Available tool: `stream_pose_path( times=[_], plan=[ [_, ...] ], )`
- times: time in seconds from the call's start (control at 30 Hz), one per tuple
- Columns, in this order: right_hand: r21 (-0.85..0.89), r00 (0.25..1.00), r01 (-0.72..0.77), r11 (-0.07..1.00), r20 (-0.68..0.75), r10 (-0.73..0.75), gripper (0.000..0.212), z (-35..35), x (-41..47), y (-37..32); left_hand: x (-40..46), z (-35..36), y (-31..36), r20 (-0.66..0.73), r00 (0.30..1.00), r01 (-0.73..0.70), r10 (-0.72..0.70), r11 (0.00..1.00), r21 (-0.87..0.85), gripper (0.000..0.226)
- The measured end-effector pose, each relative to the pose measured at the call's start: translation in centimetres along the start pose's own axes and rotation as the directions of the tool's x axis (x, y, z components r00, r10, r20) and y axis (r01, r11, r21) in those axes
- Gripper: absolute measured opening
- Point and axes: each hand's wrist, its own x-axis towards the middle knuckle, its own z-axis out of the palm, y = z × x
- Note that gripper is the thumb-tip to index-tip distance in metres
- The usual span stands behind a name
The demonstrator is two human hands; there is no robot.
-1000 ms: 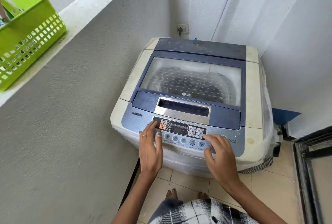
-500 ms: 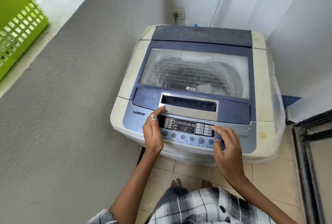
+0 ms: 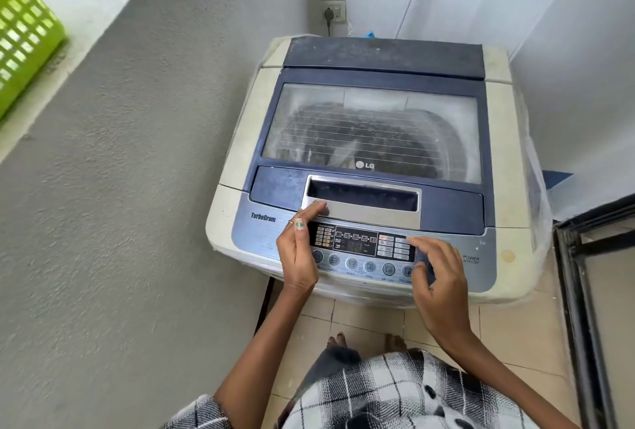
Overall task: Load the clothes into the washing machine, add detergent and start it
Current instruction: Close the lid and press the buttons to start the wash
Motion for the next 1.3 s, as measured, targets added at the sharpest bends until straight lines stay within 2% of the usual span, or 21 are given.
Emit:
stream_pose_path(
  times=[1.07,1.3],
  plan=[
    [0.001,0.999,-0.011,1.0,0.043,0.011,0.038,-0.44,0.14,0.12,-0.01,0.2,-0.84,-0.027,0.999,-0.037,0.039,0.998,0.049,0.046],
    [-0.01,0.997,0.027,1.0,0.069,-0.026,0.036,-0.71,0.07,0.27,0.0,0.35,-0.48,-0.043,0.999,-0.027,0.03,0.998,0.064,0.043]
  ],
)
